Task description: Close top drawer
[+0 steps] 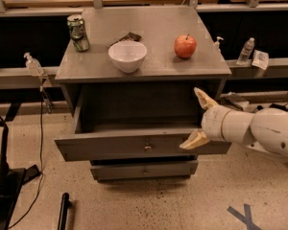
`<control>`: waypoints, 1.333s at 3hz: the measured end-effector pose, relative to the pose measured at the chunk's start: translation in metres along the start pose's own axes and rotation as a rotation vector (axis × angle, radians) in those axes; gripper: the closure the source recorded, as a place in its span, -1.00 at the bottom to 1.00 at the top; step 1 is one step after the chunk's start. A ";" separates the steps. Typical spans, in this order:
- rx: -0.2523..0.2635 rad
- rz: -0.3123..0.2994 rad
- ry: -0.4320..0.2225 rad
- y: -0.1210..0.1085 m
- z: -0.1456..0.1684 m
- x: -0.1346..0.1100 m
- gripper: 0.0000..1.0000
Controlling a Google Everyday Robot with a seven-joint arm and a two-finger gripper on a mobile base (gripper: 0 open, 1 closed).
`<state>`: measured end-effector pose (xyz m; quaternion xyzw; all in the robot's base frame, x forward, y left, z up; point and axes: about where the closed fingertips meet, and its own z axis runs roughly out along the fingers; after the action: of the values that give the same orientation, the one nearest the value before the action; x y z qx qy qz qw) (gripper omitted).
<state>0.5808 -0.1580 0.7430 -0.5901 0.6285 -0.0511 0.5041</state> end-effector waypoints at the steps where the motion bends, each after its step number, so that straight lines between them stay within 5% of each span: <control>1: -0.012 -0.019 -0.051 0.026 -0.027 -0.020 -0.65; 2: -0.046 -0.053 -0.156 0.062 -0.059 -0.042 -0.01; 4: -0.167 -0.008 -0.160 0.102 -0.060 -0.022 0.91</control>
Offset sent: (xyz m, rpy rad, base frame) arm -0.1446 0.0225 0.0141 0.1215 -0.0812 0.2522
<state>0.4639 -0.1421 0.7176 -0.6346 0.5861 0.0467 0.5015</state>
